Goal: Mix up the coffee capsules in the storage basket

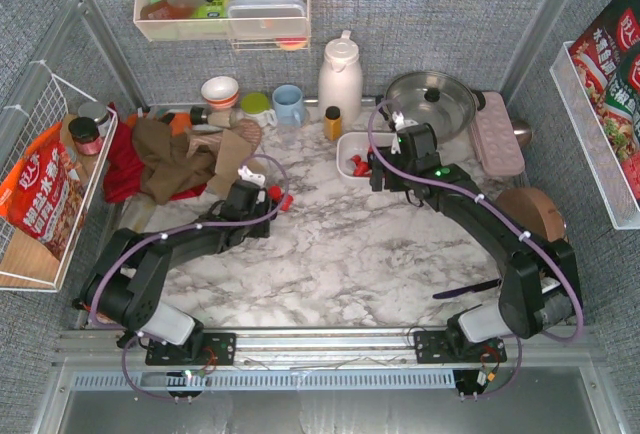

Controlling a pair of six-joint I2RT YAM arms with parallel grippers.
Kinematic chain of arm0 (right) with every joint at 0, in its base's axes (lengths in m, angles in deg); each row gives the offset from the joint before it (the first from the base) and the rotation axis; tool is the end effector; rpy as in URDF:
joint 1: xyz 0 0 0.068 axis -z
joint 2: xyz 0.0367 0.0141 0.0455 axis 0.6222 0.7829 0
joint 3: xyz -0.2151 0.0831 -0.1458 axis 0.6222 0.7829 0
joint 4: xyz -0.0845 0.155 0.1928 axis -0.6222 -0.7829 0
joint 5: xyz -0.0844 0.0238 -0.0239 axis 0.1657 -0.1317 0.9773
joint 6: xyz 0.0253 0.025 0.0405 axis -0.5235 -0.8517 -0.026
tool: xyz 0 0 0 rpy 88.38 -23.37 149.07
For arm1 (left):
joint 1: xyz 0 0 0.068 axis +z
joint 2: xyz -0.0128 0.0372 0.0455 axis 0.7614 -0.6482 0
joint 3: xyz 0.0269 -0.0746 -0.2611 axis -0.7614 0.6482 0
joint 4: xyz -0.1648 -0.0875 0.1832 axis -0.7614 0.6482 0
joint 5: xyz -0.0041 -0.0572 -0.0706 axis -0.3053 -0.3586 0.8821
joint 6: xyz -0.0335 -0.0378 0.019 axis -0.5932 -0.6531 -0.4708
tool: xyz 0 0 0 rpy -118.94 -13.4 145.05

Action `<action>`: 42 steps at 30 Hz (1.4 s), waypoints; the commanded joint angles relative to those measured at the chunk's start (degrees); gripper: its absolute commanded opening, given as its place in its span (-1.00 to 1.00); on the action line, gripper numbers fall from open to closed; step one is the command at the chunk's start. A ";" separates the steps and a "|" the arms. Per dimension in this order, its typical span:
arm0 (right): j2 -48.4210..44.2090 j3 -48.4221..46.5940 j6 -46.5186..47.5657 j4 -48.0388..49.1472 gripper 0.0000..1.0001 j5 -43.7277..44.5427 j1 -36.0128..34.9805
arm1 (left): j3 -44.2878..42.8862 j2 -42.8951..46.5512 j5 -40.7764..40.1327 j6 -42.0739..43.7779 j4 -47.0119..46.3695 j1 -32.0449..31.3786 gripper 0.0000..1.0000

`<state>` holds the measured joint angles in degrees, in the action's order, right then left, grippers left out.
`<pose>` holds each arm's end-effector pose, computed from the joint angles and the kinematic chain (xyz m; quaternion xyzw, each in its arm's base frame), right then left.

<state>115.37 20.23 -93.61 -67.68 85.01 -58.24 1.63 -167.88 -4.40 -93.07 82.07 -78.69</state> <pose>0.3042 0.1079 0.2872 -0.0298 0.8884 0.1209 0.4418 0.2525 -0.1365 0.1532 0.0726 0.9148 -0.1114 0.3813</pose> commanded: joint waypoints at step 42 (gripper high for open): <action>-6.73 -1.33 -20.01 11.05 0.33 -22.47 -14.23 | 8.29 20.72 28.43 13.48 -38.43 -10.61 -0.28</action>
<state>108.29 18.83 -111.53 -59.61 64.94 -72.08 10.83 -146.55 22.92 -80.66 47.38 -88.81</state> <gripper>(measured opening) 0.676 0.464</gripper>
